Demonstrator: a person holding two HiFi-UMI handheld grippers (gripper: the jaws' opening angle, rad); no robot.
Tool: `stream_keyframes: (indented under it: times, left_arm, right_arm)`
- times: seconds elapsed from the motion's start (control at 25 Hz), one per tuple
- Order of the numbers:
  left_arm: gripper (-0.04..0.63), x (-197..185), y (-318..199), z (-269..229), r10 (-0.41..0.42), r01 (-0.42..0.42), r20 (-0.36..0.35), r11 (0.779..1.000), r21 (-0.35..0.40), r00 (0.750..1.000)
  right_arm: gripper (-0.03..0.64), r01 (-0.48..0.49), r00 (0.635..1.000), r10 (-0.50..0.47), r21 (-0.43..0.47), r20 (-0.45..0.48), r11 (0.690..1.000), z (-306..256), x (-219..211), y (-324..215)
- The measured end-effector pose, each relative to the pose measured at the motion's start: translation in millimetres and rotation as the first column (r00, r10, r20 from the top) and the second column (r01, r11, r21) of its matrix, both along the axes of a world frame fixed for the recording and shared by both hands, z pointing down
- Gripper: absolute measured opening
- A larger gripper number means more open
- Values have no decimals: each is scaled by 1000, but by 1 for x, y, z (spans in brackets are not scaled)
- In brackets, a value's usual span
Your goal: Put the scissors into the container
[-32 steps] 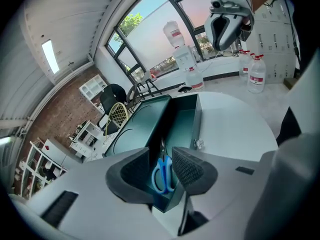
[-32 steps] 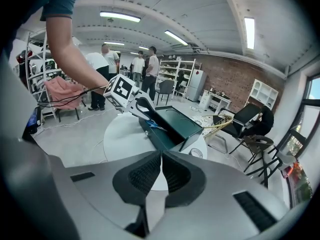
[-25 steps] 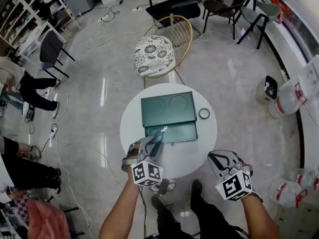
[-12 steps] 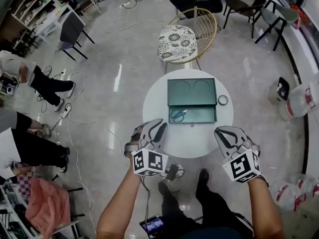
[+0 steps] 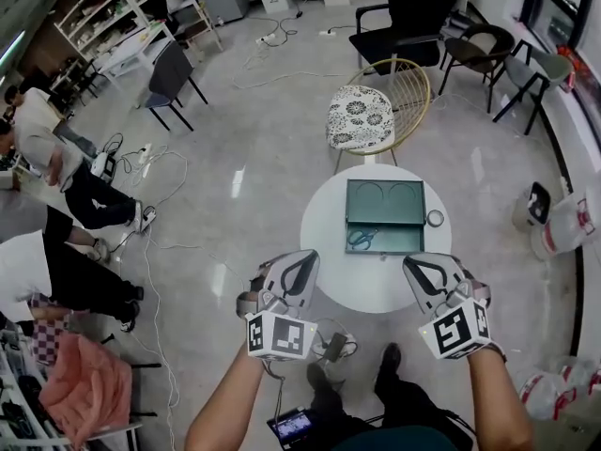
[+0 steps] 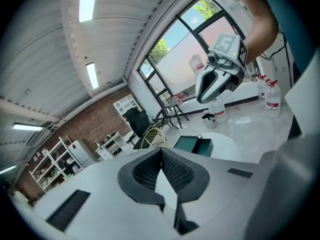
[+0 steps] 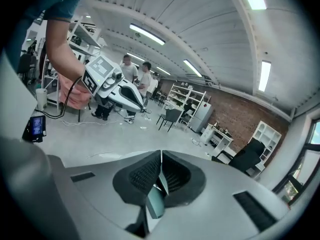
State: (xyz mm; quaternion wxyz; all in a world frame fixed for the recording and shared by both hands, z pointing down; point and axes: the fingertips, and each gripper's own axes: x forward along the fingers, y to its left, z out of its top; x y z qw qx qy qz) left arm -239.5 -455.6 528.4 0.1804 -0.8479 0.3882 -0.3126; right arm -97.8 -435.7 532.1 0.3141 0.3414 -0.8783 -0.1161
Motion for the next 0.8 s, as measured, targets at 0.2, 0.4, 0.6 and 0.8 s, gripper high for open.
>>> stream_keyframes:
  times: [0.2, 0.4, 0.6, 0.8]
  left_arm:
    - [18, -21, 31, -64, 2, 0, -33, 999, 49, 999]
    - [18, -47, 64, -119, -19, 25, -60, 994, 102, 998]
    - [18, -83, 96, -161, -46, 56, -80, 989, 135, 996]
    - [18, -115, 123, -186, -62, 76, -87, 983, 164, 994]
  right_arm:
    - [37, 46, 999, -45, 76, -12, 996, -63, -29, 17]
    - [35, 78, 997, -77, 145, -12, 986, -122, -56, 38]
    - [35, 98, 995, -94, 187, -28, 977, -163, -86, 66]
    - [35, 117, 993, -110, 213, -42, 970, -185, -116, 92]
